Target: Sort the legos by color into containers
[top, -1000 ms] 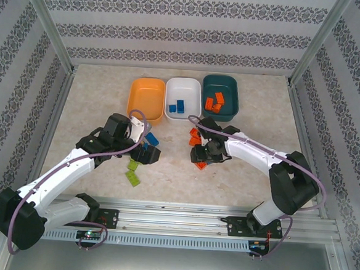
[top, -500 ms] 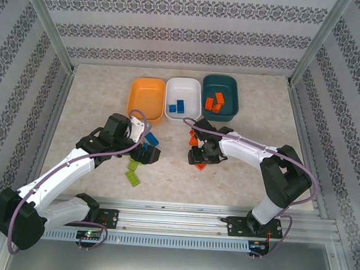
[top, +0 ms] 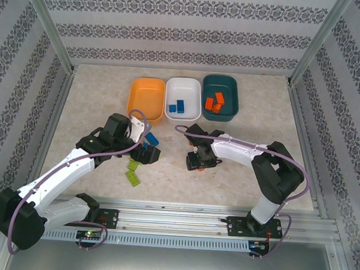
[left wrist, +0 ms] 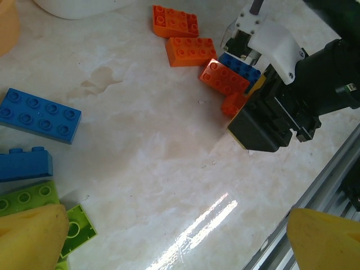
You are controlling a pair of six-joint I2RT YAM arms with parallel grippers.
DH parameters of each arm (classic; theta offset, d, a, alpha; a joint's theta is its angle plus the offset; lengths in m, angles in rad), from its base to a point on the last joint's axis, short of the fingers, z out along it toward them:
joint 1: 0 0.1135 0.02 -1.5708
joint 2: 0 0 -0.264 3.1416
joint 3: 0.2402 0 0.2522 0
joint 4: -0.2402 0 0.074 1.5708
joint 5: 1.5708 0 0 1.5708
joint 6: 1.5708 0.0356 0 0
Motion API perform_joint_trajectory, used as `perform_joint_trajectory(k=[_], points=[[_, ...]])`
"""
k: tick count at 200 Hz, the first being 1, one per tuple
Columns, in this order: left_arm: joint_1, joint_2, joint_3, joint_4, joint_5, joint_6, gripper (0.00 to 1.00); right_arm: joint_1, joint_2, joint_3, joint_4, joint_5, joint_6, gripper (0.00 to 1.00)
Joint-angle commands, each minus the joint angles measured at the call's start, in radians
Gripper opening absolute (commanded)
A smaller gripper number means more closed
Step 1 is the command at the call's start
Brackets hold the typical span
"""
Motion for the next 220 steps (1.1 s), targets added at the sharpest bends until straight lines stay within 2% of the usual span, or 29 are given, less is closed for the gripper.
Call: perform_joint_trajectory(k=[1, 47, 82, 117, 141, 159, 195, 220], points=[[-0.013, -0.003, 0.031, -0.029, -0.012, 0.019, 1.00, 0.011, 0.015, 0.025, -0.024, 0.055, -0.006, 0.46], [-0.012, -0.005, 0.031, -0.030, -0.015, 0.019, 1.00, 0.017, 0.024, 0.034, -0.028, 0.088, 0.014, 0.26], [-0.013, -0.006, 0.031, -0.031, -0.015, 0.019, 1.00, 0.023, -0.027, 0.052, -0.059, 0.076, 0.020, 0.21], [-0.012, -0.004, 0.032, -0.028, -0.015, 0.019, 1.00, 0.007, -0.144, 0.113, -0.093, 0.032, 0.027, 0.21], [-0.012, -0.003, 0.032, -0.030, -0.015, 0.019, 1.00, -0.063, -0.187, 0.205, -0.119, 0.019, -0.009, 0.22], [-0.013, 0.000, 0.033, -0.031, -0.013, 0.019, 1.00, -0.142, -0.164, 0.297, -0.137, 0.018, -0.045, 0.22], [-0.013, 0.000, 0.031, -0.032, -0.016, 0.021, 1.00, -0.312, -0.017, 0.483, -0.114, 0.038, -0.085, 0.22], [-0.013, 0.005, 0.031, -0.032, -0.016, 0.022, 1.00, -0.388, 0.133, 0.630, -0.099, 0.095, -0.096, 0.22]])
